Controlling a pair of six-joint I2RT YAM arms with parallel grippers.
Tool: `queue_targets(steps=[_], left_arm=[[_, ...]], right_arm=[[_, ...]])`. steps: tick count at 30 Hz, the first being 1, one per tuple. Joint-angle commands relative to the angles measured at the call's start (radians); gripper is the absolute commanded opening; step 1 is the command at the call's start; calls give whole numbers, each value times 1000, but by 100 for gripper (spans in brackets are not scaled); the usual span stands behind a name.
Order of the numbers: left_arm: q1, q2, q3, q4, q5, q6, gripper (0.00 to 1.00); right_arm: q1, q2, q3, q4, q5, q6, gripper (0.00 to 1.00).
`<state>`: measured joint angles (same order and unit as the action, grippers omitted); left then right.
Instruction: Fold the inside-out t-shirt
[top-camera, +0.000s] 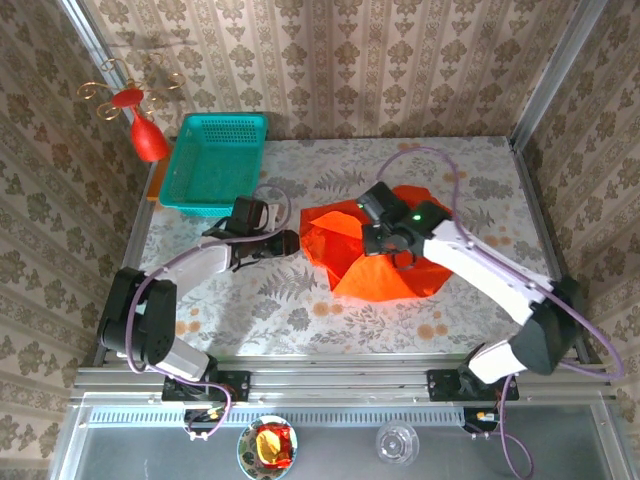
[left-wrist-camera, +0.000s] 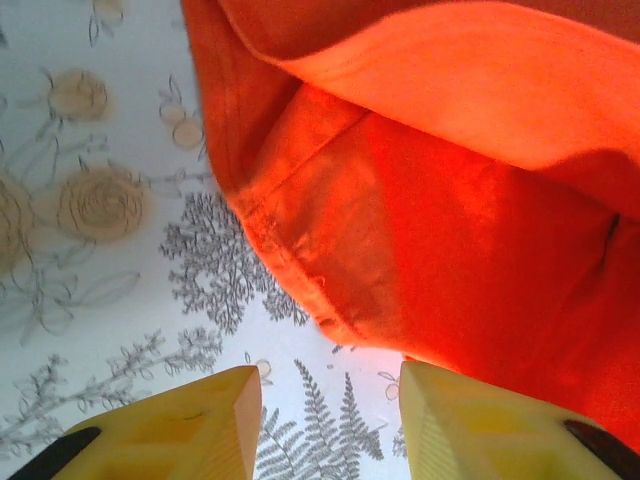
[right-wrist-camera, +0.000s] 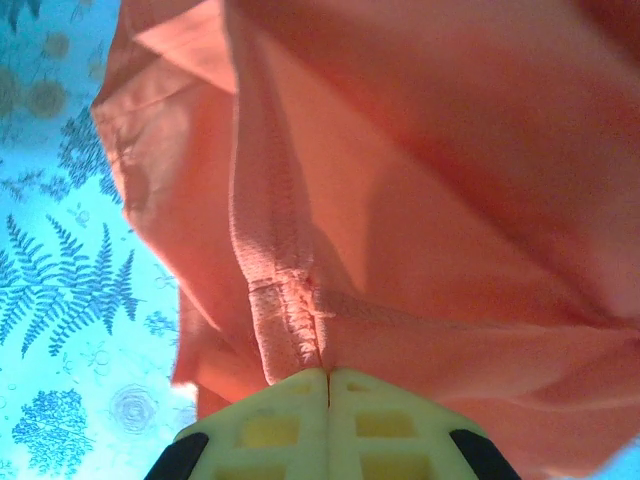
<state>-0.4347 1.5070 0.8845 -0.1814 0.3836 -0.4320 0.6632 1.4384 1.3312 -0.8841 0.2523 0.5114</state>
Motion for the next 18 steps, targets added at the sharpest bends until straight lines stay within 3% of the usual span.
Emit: queue_targets(steps=[1, 7, 12, 18], left_arm=[[-16, 34, 83, -103, -37, 111, 43], [-95, 132, 206, -179, -86, 264, 50], [-192, 222, 332, -278, -263, 405, 54], [-242, 316, 436, -320, -267, 493, 59]], right_arm=[[-28, -102, -10, -146, 125, -48, 0], [-122, -287, -34, -203, 164, -54, 0], [-204, -392, -52, -218, 147, -71, 0], [-249, -432, -32, -249, 154, -100, 0]])
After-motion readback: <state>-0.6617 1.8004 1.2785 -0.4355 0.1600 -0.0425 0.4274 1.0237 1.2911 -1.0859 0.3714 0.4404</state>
